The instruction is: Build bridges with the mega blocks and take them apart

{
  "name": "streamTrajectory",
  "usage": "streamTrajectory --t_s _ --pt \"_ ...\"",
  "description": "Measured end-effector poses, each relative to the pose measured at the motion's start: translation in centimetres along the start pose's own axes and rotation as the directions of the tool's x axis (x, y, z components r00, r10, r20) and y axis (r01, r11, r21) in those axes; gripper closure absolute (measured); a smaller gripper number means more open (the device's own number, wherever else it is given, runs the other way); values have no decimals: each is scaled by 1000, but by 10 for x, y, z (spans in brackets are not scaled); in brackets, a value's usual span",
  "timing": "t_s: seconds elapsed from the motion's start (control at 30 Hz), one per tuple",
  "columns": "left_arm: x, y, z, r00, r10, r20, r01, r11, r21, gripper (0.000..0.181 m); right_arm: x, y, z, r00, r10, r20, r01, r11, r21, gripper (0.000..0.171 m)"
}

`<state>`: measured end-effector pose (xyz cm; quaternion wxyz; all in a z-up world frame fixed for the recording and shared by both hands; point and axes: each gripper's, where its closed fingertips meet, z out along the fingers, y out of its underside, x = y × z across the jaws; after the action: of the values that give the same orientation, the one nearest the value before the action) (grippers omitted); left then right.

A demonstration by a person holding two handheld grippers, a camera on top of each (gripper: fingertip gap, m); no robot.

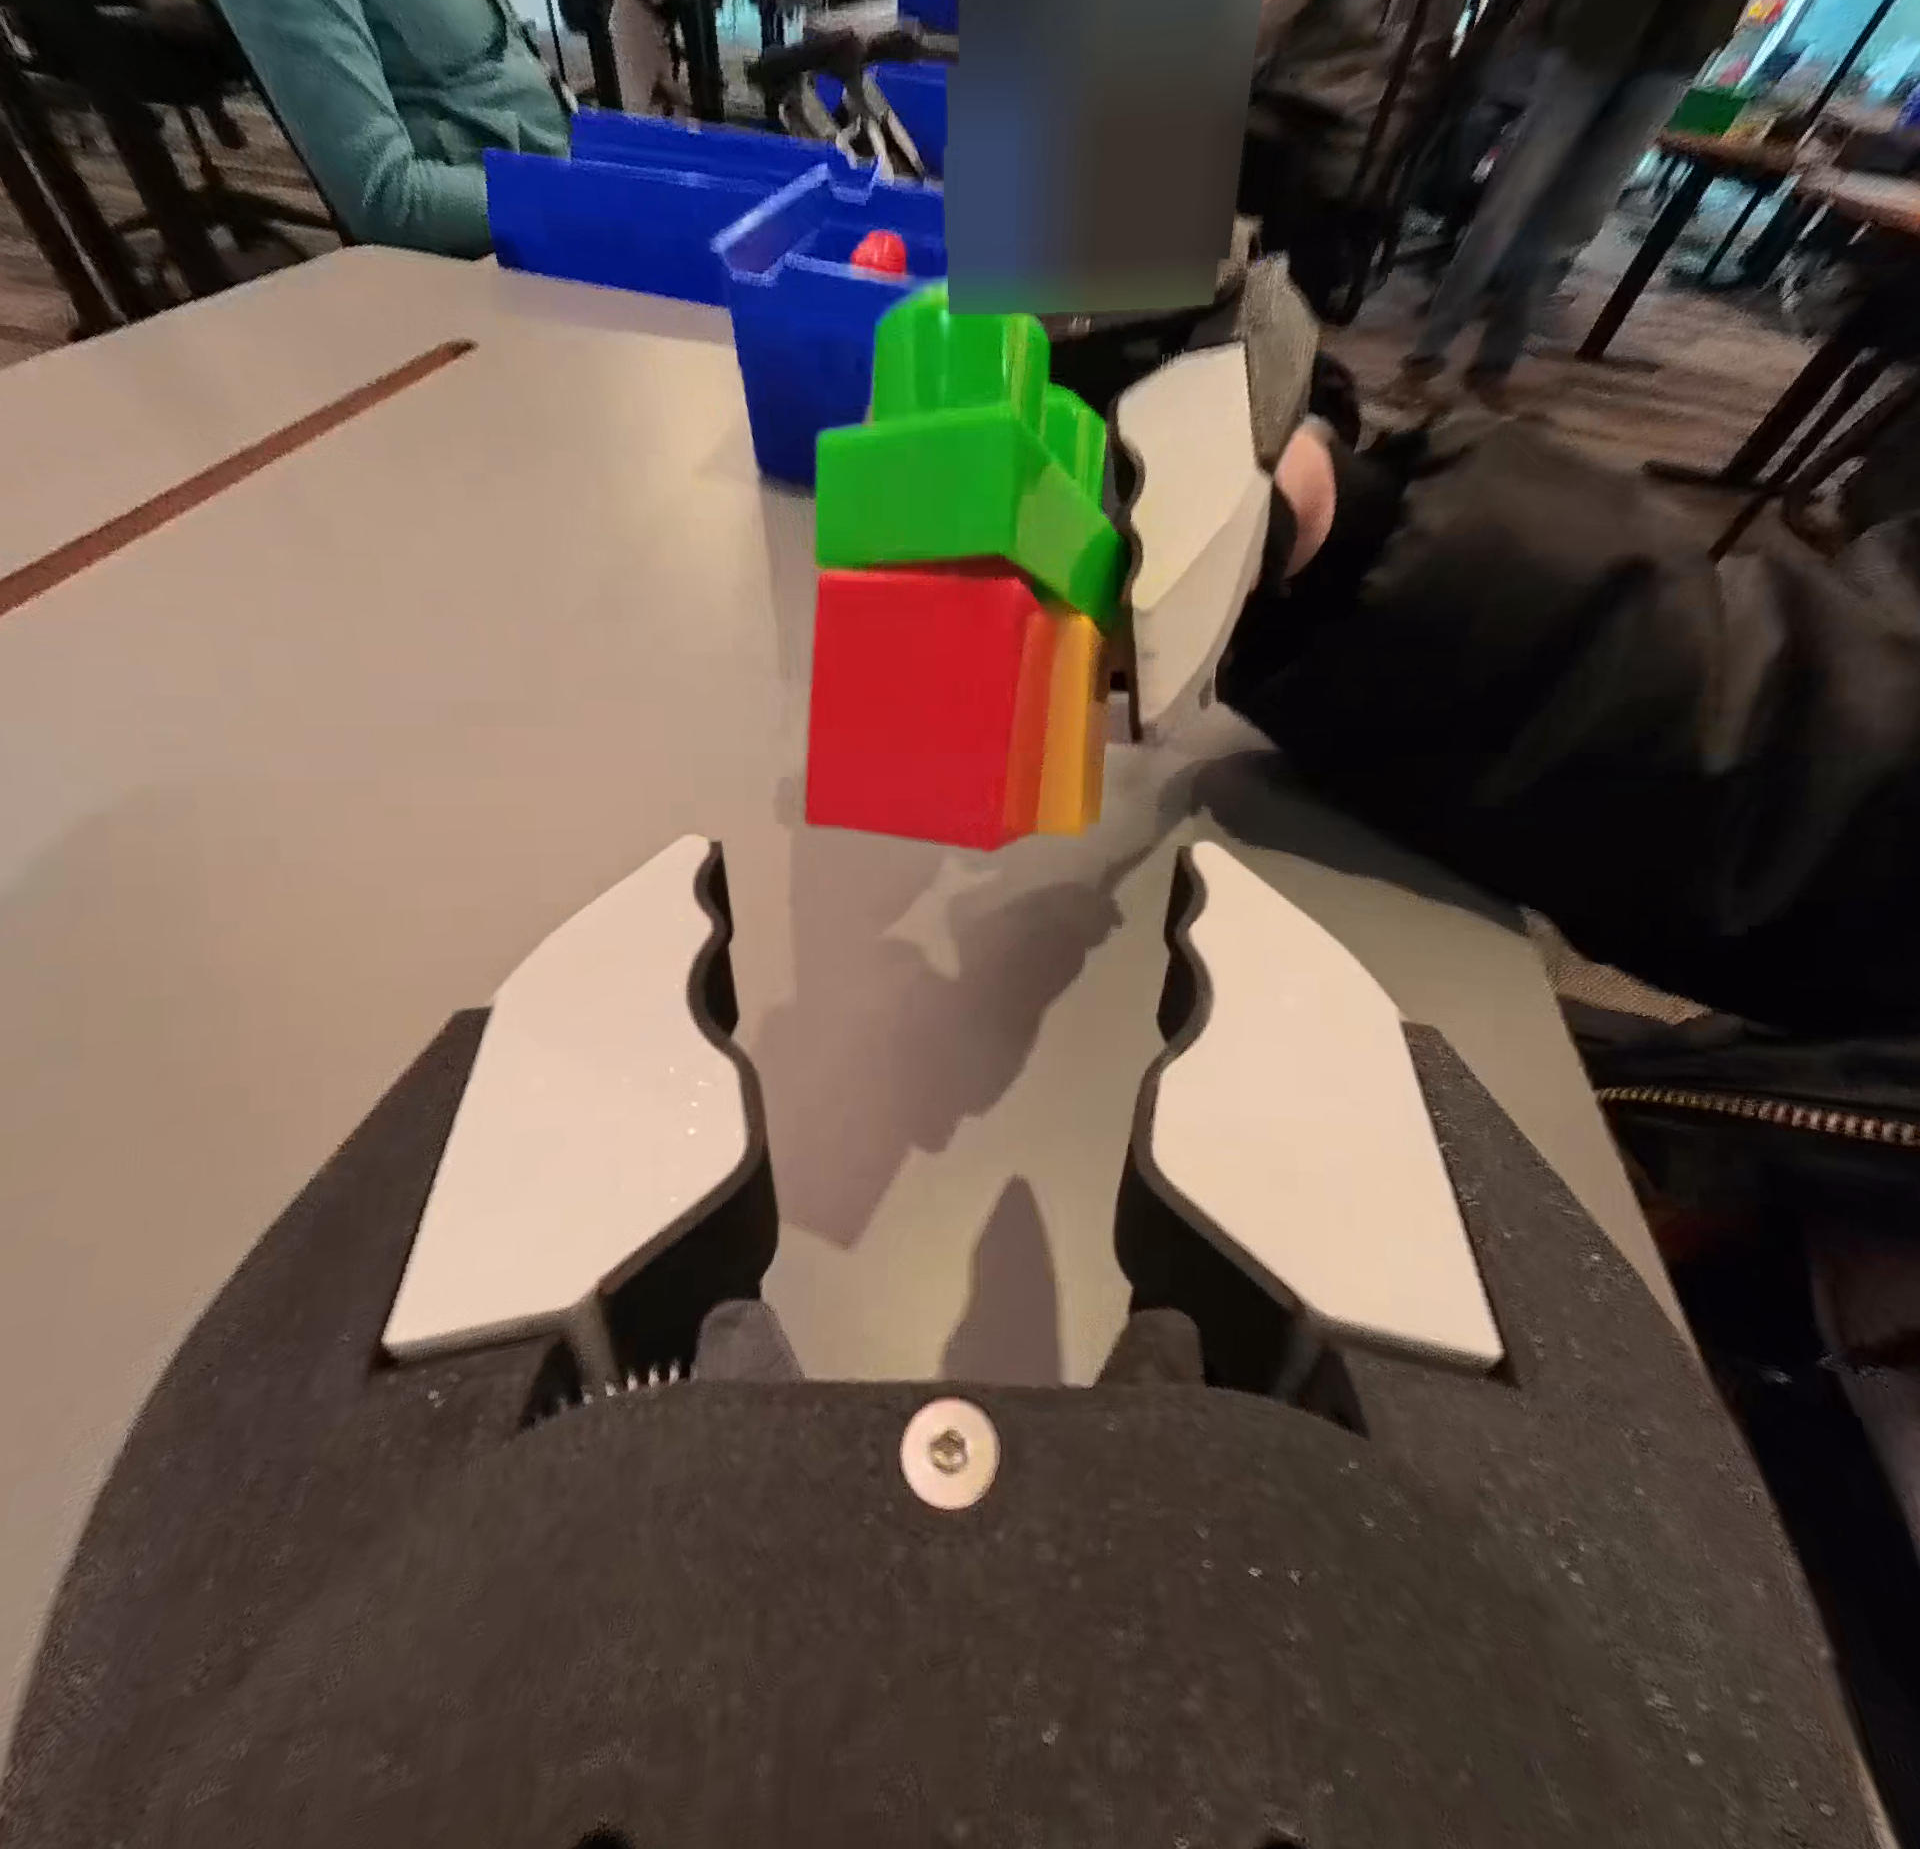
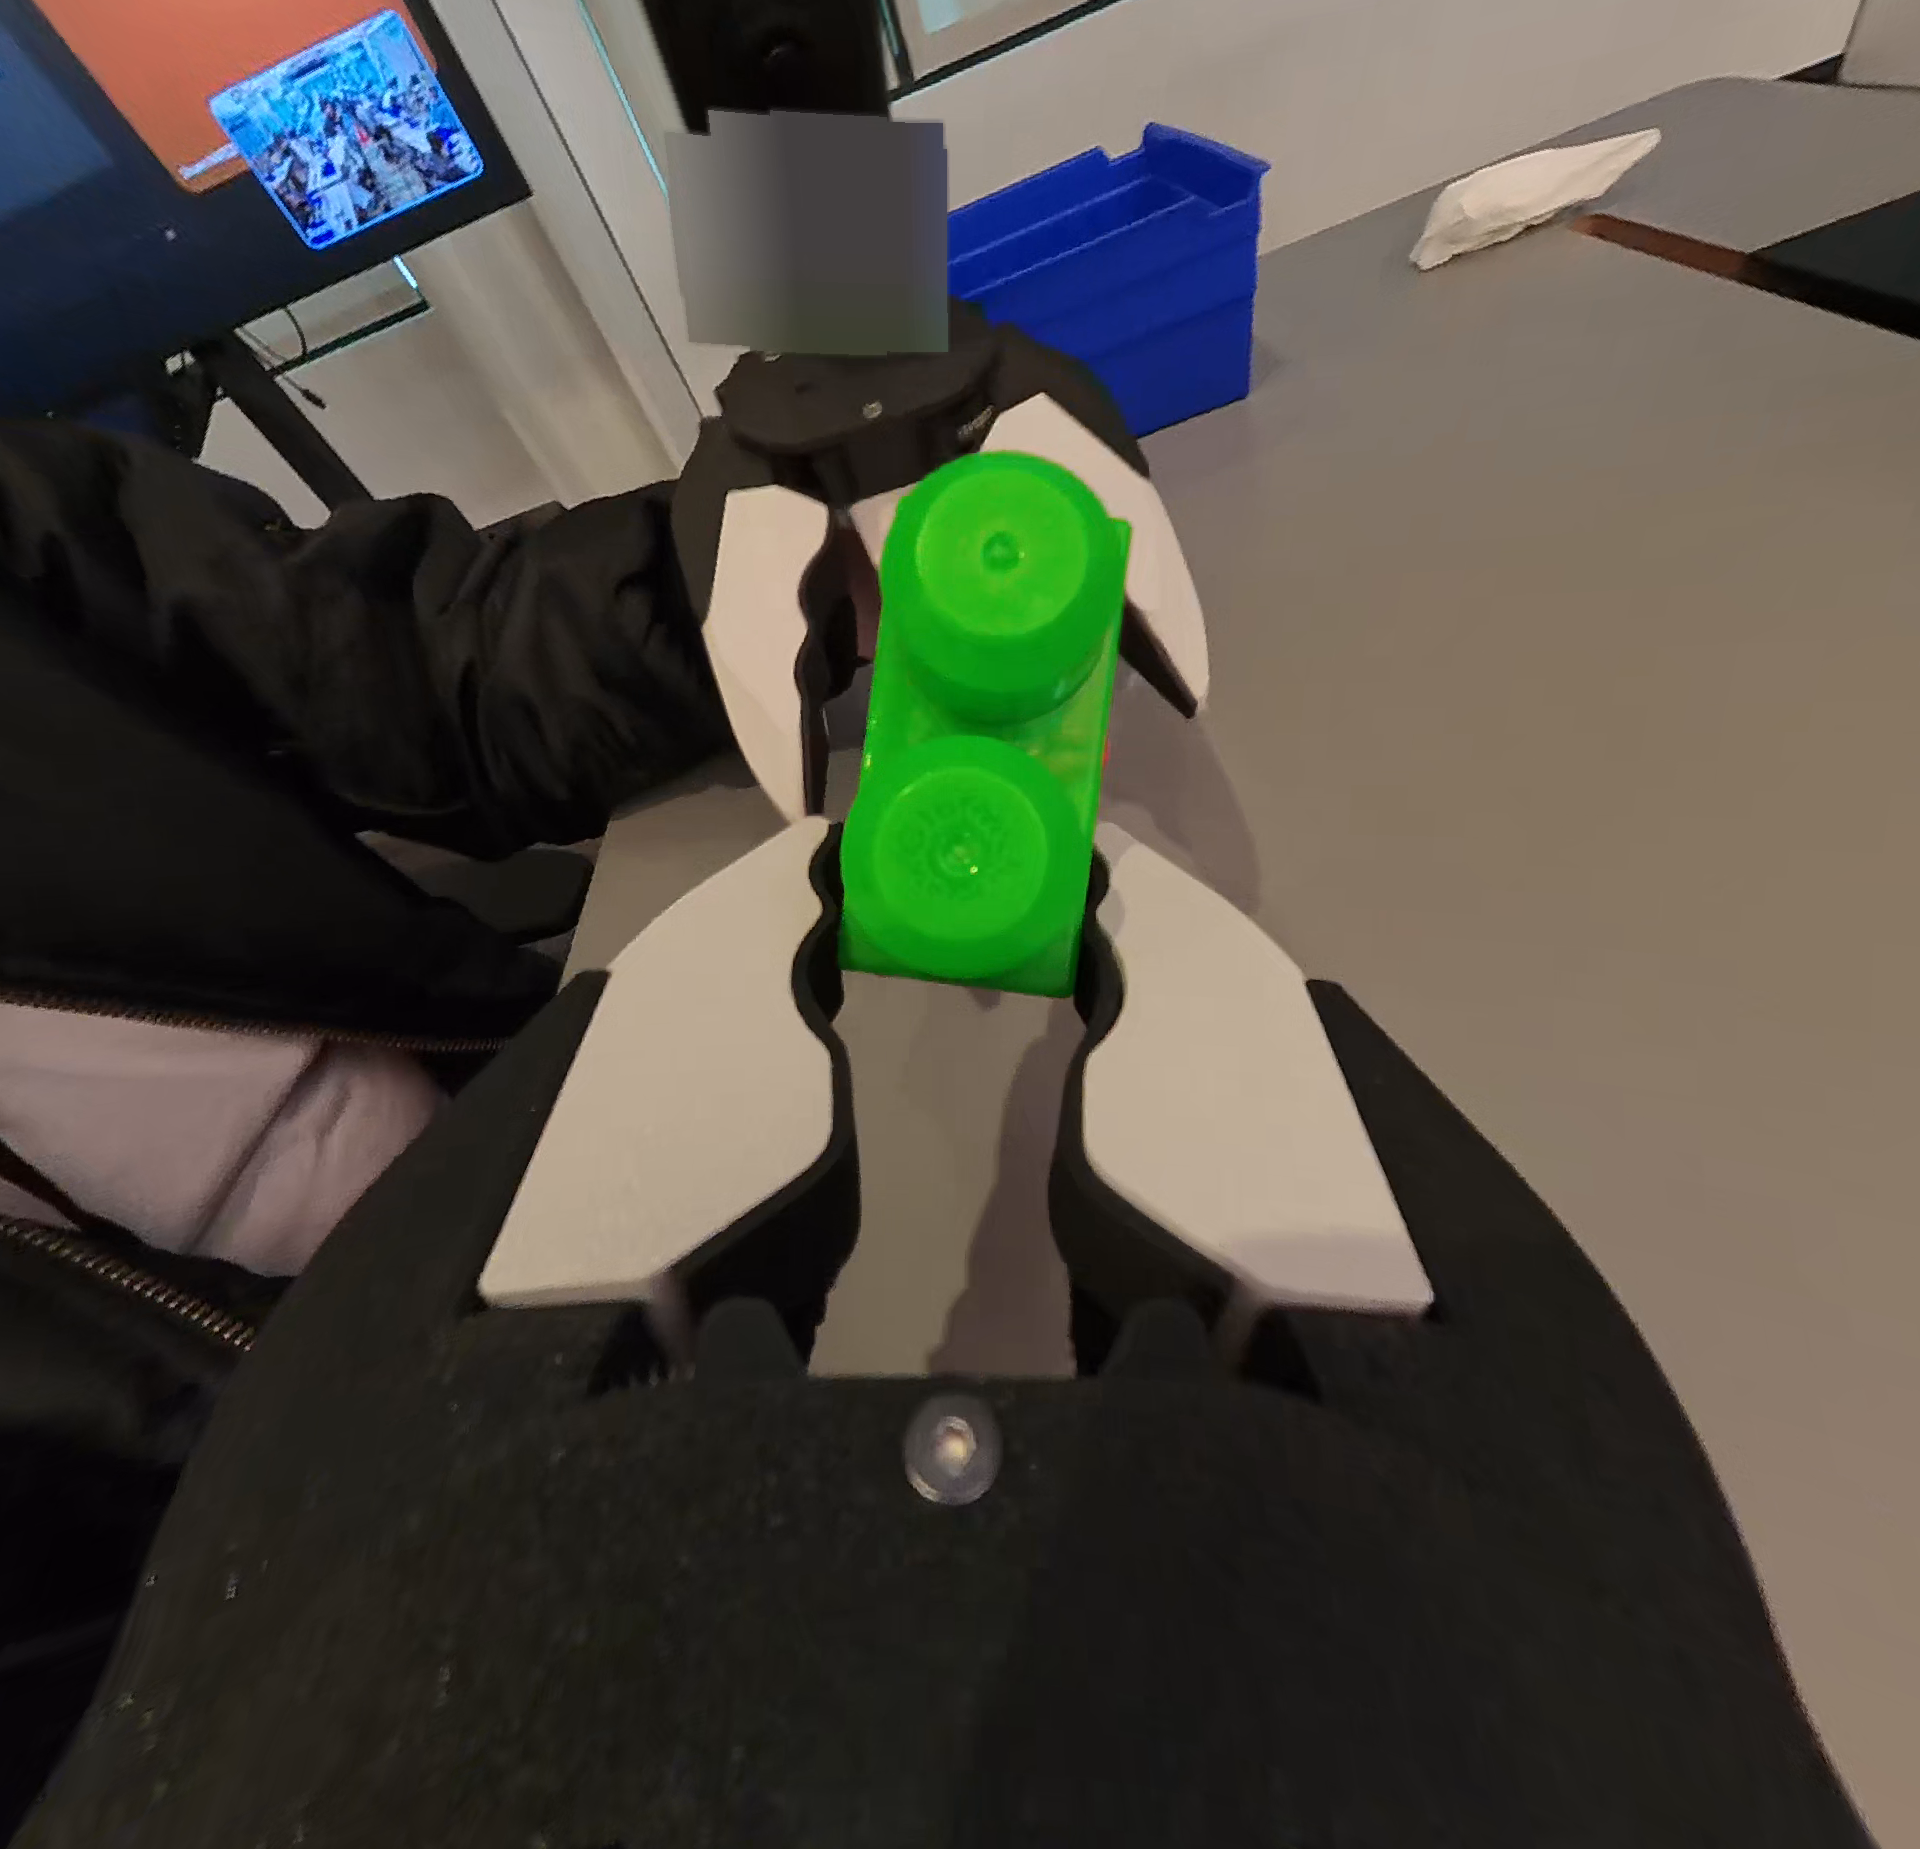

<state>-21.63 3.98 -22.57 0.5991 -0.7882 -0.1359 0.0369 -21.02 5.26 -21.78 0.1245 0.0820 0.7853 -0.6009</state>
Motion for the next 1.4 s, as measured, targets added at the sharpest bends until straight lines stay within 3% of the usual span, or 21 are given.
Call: streamTrajectory --t_s 0.07,0.17,0.37,0.43,0.57,0.8,0.93,1.1,1.4 --pt "4 -9 -4 998 -33 -47 36 997 64 104 -2 1 1 1000 -12 12 12 1000 -8 130" --pt "0 -21 -13 995 -83 -60 92 983 156 126 -6 -4 -2 997 6 77 -9 999 34 130" --pt "-5 -15 -10 997 -73 -20 75 988 133 126 -4 -5 5 994 -8 110 9 1000 -8 130" --pt "-2 -15 -10 998 -55 -32 58 989 135 135 -6 -6 8 992 -12 128 14 1000 -17 130" --pt "1 -11 -5 998 -52 -38 56 994 99 123 -6 1 12 991 -25 130 35 997 -70 130" --pt "7 -3 0 999 18 -27 -16 999 44 130 -7 9 14 993 -47 108 57 994 -91 130" --pt "8 -7 -3 999 -2 -35 4 998 58 130 -6 15 17 994 -53 95 64 991 -120 130" --pt "7 -1 -3 998 -31 -52 32 999 18 145 -6 15 15 994 -52 96 63 991 -115 130" --pt "10 6 -1 988 -121 -96 119 992 -28 145 -6 23 16 994 -31 105 46 988 -145 130"
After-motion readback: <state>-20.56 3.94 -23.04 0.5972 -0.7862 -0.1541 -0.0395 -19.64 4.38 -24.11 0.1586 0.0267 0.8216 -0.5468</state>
